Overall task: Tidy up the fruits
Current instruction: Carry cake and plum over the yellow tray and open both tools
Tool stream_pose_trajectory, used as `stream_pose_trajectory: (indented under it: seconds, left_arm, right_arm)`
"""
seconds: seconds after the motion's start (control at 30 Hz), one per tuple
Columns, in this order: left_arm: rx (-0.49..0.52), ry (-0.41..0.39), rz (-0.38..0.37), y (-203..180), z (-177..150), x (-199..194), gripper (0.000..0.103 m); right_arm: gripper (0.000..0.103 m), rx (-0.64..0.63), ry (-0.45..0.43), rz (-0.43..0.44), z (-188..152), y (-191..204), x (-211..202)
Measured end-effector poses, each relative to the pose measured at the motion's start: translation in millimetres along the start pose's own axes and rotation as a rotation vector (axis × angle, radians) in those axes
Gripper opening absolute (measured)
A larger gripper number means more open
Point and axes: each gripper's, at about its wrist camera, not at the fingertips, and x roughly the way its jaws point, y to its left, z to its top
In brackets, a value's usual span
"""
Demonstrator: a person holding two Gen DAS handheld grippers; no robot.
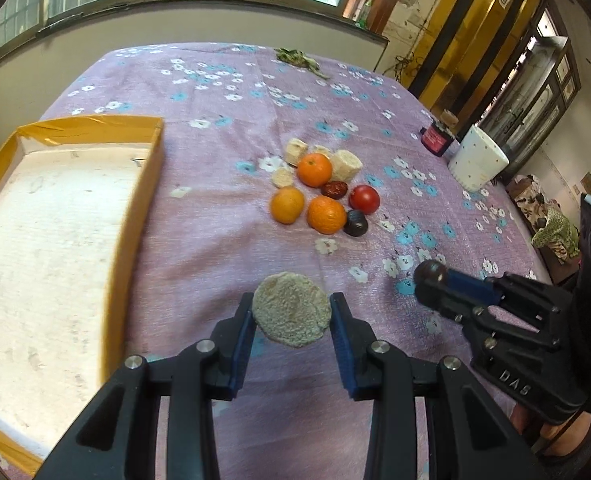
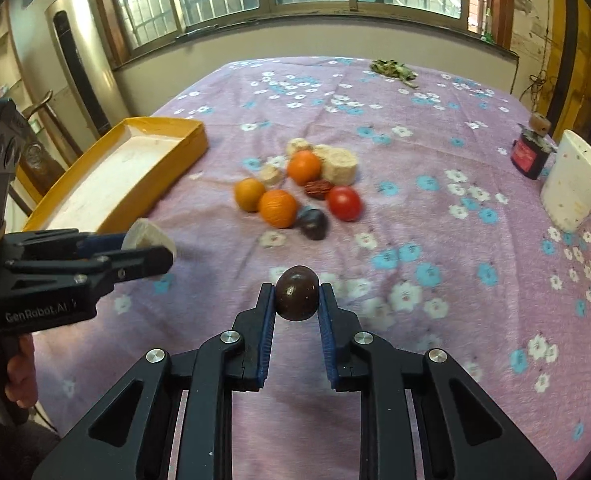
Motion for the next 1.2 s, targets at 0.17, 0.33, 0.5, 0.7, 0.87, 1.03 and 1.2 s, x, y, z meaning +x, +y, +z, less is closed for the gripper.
stream_pose_trajectory:
  seconds: [0.17,0.33,0.5,0.7,0.87,1.03,1.2]
  left_arm:
    - [-0.049,-0.034,0.02,27.0,-2.9,-20.2,0.039]
    - [-0.107,-0.061,0.058,63.7,-7.7,-39.1,0.039]
    - [-0.173,-0.078,0.112,106.8,-14.7,-54.8,0.039]
    - [-0.245,-0.067,0.195,155.8,-25.1,-59.2,0.039]
    - [-0.291,-0.053,0.246,190.2,-36.1,-60.8,0.039]
    - [-0.321,-0.035,0.271,212.4,-43.7,-58.7,0.039]
    - [-0.309,-0.037,0.286,219.1,-46.9,-57.8,0.039]
  right_arm:
    - [0.02,-0.044,-0.001,0.053,10.9,33.6,5.5]
    - [0.02,-0.117,-0.002,0.113,30.1,77.9,14.0]
    - [0.02,-0.195,0.01,0.18,47.4,126.0,29.1]
    - [0.02,-0.27,0.068,0.259,53.1,181.2,60.4]
    - [0.02,-0.307,0.122,0.297,51.0,209.7,85.0]
    - [0.02,-0.339,0.173,0.31,44.1,228.7,104.2]
    - [0.02,-0.354,0.199,0.301,39.8,235.3,116.2]
